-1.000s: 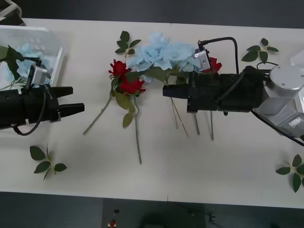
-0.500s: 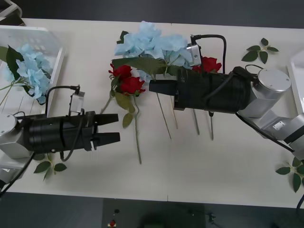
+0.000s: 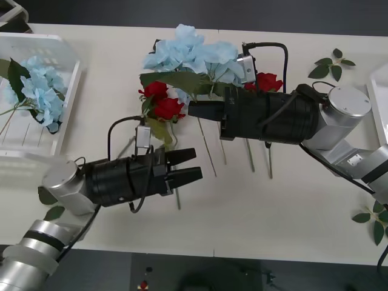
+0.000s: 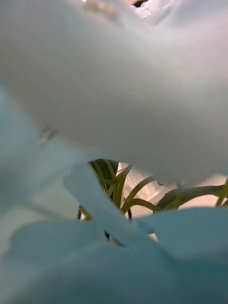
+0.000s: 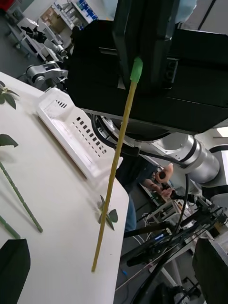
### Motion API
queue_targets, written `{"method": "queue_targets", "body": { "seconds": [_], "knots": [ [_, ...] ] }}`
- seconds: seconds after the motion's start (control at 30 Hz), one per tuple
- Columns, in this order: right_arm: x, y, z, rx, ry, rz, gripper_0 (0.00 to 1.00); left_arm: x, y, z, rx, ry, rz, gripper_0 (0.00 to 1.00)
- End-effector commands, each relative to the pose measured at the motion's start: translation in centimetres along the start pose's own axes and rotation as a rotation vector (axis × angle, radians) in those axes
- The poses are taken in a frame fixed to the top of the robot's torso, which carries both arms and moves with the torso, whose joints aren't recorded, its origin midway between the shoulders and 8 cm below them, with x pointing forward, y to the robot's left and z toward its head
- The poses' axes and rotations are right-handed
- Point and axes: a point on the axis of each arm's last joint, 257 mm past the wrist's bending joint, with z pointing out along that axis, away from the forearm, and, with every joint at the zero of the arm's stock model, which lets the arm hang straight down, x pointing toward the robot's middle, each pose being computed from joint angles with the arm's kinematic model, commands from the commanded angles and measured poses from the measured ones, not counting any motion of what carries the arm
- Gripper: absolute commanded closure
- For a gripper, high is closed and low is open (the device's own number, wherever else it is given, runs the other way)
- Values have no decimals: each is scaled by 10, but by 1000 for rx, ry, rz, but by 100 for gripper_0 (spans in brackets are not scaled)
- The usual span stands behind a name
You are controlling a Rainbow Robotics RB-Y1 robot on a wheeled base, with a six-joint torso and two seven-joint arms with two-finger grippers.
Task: Put the red flowers into the right box and the blue flowers into the left box
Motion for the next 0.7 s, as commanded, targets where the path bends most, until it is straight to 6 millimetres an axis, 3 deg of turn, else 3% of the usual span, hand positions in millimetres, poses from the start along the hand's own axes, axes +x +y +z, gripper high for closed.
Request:
{"method": "queue_targets", "body": {
  "seconds": [0.03, 0.23, 0.3, 0.37, 0.43, 0.5, 0.6, 0.7],
  "knots": [
    [-13, 15, 7, -38, -12, -15, 100, -14, -9, 23, 34, -10, -5, 0],
    [-13, 15, 7, -37, -12, -15, 100, -23, -17, 45, 63, -11, 12, 1],
    [-13, 16, 8, -39, -13, -15, 100, -27, -19, 53, 71, -15, 18, 12],
    [-13, 16, 8, -40, -12, -17, 100, -29, -18, 59, 64, -15, 22, 29],
    [-13, 15, 7, -38, -12, -16, 100, -30, -17, 65, 58, -11, 28, 56],
    [-13, 16, 8, -39, -12, -16, 100, -30, -16, 68, 53, -12, 28, 76],
    [-13, 16, 8, -40, -12, -17, 100, -28, -14, 70, 42, -11, 26, 99],
    [-14, 16, 7, -40, -13, -16, 100, -28, -11, 71, 31, -12, 28, 100]
  ]
}}
